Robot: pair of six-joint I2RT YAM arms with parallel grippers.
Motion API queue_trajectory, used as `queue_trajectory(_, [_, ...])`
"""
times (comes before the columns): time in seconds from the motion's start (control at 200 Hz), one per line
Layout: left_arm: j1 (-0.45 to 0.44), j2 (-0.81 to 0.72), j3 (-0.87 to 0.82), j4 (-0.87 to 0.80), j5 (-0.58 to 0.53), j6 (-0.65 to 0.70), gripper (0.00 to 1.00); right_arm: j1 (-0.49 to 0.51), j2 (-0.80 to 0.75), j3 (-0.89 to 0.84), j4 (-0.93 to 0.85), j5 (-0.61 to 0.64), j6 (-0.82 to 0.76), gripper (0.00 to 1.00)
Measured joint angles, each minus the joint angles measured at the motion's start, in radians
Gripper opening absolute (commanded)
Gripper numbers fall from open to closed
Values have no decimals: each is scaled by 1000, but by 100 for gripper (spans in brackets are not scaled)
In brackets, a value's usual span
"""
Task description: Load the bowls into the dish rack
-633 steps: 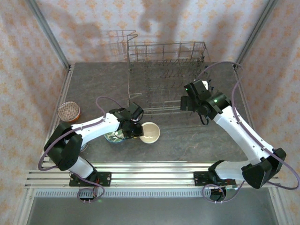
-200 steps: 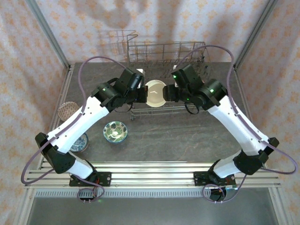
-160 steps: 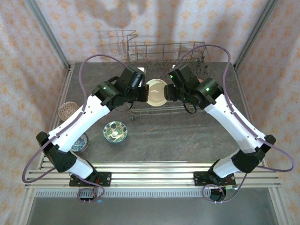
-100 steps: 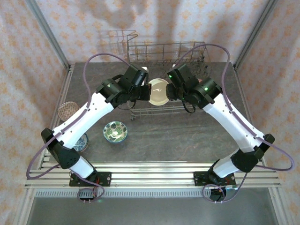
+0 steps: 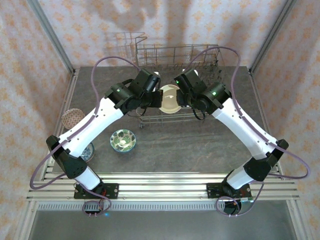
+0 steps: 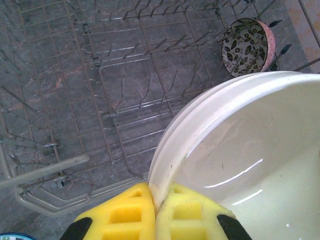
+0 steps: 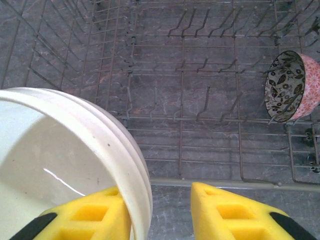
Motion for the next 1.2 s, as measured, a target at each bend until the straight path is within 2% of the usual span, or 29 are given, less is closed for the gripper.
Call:
queue_trajectory(0.08, [-3,8,11,-2,1,0,0,1,3,0,0,6,7,24])
queue_trajectory(0.17, [-8,13,14,-2,0,-1,0,5,6,0,0,11,11,21])
queue_trajectory(0.295, [-14,15,21,-5,0,-4,0,7,10,0,-1,13,15,8])
queue_trajectory(0.41, [-15,23,36,-14,-6,-4,0,9,13,0,-16,16,15,4])
queue_trajectory(0.506, [-15,26,37,-18,-7,-5,10,11,16,0,-23,18,14,2])
queue_trajectory(0.676, [-15,26,40,-16,-9,-24,43,10,24,0,-39,34,24,0])
queue_trajectory(0.911, [-15,0,41,-10,-18,-24,62,10,33,0,-45,59,45,0])
queue_trajectory(0.946, [-11,-11,41,-10,-18,-24,73,8,35,2,-46,68,45,0])
queue_trajectory(1.066, [30,-60,41,-10,-24,-20,76,-29,61,21,-60,88,51,0])
queue_trajectory(1.201, [147,-153,13,-4,-26,-8,76,-142,89,30,-79,132,65,0])
